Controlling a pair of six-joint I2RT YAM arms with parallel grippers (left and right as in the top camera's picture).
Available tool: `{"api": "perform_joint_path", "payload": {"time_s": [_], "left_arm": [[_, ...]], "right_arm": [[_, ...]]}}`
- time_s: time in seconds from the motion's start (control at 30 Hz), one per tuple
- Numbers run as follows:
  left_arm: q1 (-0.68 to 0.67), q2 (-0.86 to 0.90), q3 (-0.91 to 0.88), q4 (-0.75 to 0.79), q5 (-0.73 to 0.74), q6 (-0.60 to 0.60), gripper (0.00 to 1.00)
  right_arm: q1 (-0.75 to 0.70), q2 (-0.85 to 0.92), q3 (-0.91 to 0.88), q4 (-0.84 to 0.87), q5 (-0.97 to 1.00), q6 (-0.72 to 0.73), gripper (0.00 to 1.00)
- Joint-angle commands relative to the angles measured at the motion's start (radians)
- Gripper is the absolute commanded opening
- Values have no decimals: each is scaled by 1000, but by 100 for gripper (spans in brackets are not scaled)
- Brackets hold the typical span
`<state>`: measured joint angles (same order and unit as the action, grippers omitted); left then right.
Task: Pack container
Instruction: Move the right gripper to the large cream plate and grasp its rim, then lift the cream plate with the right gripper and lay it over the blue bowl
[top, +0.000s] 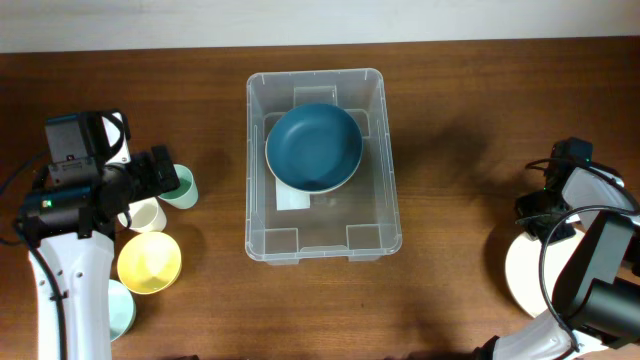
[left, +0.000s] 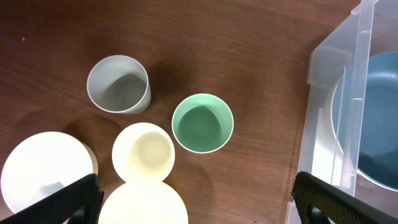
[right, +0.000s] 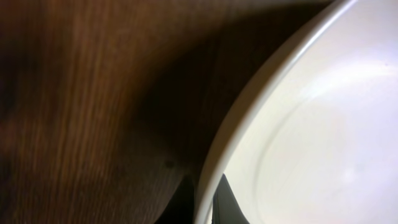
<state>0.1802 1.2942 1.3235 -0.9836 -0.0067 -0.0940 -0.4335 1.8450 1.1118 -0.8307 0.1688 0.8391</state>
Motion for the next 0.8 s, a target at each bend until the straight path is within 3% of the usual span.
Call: {"api": "perform_joint_path", "payload": {"time_s": [0.0,0.33,0.57,0.63,0.77], "left_arm": [[4,-1,12,2,11,16,99],[4,-1,12,2,11,16,99],[4,-1,12,2,11,16,99],[4,-1,12,2,11,16,99],[4,-1,12,2,11,16,100]], "right_arm": [[33,2,48,27,-33,-180,3],[239,-29,272,-19,49,-562,4],[447,-29,426,-74,52,-908,4],[554,-29,505,-126,53,-1080,4],[708,-29,610,-154,53,-1271,4]]}}
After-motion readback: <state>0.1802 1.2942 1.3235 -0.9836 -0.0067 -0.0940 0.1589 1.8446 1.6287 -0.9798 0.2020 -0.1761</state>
